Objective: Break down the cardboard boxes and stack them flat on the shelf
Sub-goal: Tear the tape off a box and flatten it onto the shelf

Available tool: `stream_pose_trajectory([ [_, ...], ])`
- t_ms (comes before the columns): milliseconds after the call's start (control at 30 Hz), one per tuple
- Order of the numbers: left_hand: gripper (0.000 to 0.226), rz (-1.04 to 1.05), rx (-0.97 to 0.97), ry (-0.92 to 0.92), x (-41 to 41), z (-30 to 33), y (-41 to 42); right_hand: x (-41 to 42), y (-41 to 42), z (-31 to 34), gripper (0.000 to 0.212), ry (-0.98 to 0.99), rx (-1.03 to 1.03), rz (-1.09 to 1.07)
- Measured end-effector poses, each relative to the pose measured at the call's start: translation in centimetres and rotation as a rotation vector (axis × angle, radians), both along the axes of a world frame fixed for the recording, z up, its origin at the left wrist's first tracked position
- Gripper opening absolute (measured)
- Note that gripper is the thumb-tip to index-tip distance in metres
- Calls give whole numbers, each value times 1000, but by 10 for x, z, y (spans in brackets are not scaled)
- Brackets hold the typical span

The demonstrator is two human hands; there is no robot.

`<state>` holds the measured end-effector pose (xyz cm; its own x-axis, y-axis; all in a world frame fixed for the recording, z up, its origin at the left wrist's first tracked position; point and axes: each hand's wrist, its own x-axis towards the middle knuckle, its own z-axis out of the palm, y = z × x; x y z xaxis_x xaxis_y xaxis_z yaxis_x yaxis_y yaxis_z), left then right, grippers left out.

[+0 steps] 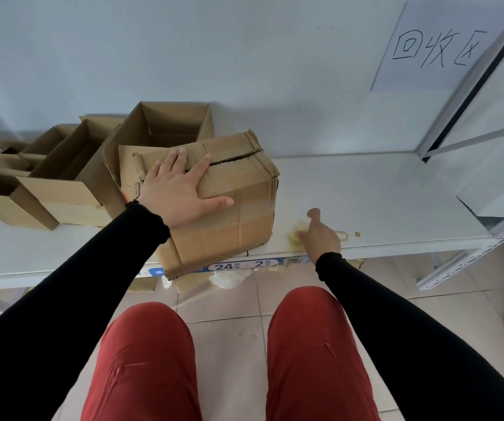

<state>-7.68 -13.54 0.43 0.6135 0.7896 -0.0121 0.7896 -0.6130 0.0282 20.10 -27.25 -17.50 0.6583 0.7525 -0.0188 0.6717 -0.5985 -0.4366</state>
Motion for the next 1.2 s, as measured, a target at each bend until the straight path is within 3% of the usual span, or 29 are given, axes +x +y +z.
stream_pose_trajectory([
  [100, 109, -1, -5, -1, 0, 0, 0, -1, -4, -5, 25, -240, -107, 166],
  [200, 110, 0, -3, -2, 0, 0, 0, -1, -17, -18, 50, -325, -67, 272],
  [333, 110, 2, -3, -2, 0, 1, -1, 2, -33, -22, 66, -397, 21, 336],
  [400, 109, 2, 0, 0, 1, 1, 0, 3, -35, -20, 67, -325, 12, 343],
  [600, 109, -1, 8, -6, 0, -1, 0, 10, -43, -20, 37, -114, -43, 434],
  [667, 109, -1, 3, -11, 0, 0, 0, 9, -43, -15, 18, 51, 146, 257],
  [767, 109, -5, -1, -19, 0, 0, 0, 8, -31, -11, 16, 461, 420, -38],
  [900, 109, -5, 0, -17, -1, 0, 1, 7, -11, -12, 10, 646, 448, -150],
  [967, 109, -3, 0, -12, -1, 0, 2, 9, -1, -11, 21, 605, 342, -165],
  [1100, 108, 1, 0, -9, 0, 0, 1, 1, 15, -10, 13, 115, 49, -16],
  [1200, 108, 0, -4, -5, -1, 0, 0, -2, 19, -12, 16, -75, -14, 35],
])
